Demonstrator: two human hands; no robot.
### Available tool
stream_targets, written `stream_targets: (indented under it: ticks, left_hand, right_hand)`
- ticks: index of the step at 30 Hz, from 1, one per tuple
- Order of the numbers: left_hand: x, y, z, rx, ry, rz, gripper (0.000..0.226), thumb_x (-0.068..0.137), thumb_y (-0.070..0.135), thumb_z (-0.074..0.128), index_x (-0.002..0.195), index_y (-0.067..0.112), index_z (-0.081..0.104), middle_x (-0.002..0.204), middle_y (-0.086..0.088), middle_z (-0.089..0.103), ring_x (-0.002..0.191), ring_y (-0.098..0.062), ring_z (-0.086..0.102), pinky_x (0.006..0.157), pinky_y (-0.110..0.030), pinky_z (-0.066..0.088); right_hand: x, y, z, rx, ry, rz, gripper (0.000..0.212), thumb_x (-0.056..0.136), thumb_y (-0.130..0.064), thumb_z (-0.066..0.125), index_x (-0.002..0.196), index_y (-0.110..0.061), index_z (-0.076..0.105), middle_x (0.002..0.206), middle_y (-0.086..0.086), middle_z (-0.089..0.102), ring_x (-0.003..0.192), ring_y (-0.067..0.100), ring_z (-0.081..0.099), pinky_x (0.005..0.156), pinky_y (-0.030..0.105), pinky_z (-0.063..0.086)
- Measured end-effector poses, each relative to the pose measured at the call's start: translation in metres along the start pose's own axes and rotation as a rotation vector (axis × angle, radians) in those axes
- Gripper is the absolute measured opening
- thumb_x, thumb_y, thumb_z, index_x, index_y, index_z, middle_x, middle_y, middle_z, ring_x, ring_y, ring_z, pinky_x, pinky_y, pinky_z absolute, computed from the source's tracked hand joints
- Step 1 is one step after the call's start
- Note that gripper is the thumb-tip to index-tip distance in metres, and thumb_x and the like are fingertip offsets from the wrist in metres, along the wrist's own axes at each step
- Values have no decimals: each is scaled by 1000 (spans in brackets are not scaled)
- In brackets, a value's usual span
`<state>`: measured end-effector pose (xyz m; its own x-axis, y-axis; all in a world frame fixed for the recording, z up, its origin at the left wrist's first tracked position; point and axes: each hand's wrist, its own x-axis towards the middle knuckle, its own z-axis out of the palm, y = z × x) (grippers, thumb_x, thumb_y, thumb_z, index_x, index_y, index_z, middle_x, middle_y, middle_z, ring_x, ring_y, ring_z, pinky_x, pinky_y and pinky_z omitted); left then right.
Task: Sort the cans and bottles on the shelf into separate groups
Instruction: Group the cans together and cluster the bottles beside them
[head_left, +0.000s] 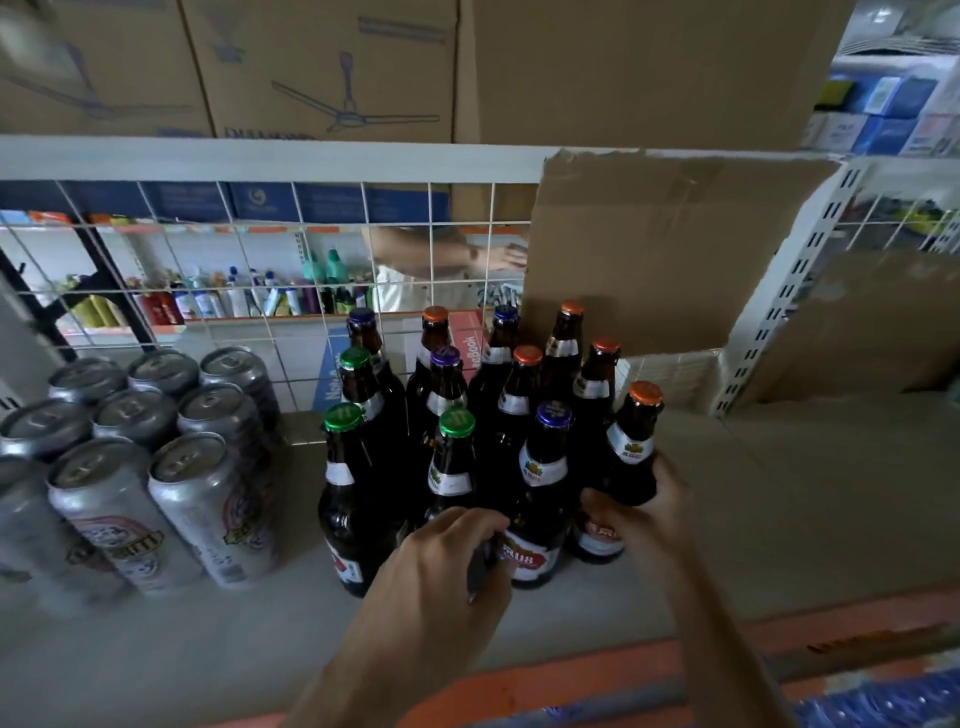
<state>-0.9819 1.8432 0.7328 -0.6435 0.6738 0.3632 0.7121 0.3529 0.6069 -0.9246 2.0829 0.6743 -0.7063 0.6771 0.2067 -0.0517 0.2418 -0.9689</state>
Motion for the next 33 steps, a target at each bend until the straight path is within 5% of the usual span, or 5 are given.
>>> stream_targets:
  ticks: [19, 22, 24, 27, 33]
  left_hand:
    - [-15, -14, -16, -22, 45, -87, 23, 83, 25, 63, 107, 24, 66, 92, 29, 56, 96, 9, 54, 73, -5, 42]
    - [-19, -22, -23, 11, 82, -111, 31, 82, 34, 57, 111, 26, 64, 98, 22, 60, 93, 5, 59, 74, -11, 46]
    - [-21, -25, -29, 19, 105, -115, 29, 81, 33, 56, 109, 27, 64, 96, 18, 63, 88, 0, 62, 72, -25, 52]
    - [-27, -28, -38, 24, 138, -118, 21, 80, 35, 51, 99, 31, 60, 87, 15, 63, 78, -5, 62, 64, -30, 51]
    - [-47, -40, -50, 44, 182, -167, 21, 80, 17, 66, 97, 28, 65, 84, 21, 62, 86, 3, 58, 66, -11, 45]
  right_hand:
    - [-24, -14, 18, -132, 81, -18, 64, 70, -66, 66, 127, -51, 41, 127, -8, 60, 105, 1, 64, 85, 37, 56]
    - [-38, -22, 29, -208, 199, 7, 92, 72, -75, 57, 146, -34, 22, 145, 4, 46, 112, 8, 62, 91, 42, 54]
    - [-47, -36, 37, -238, 306, -28, 86, 81, -53, 64, 149, -23, 21, 147, 7, 42, 120, 15, 56, 96, 36, 51]
    - [-60, -58, 55, -207, 399, -218, 65, 86, -15, 70, 141, -6, 37, 130, 5, 49, 99, -13, 54, 78, 1, 43]
    - [-81, -63, 99, -304, 170, -402, 15, 82, -38, 67, 83, -26, 59, 67, -8, 62, 61, 7, 60, 56, 22, 49]
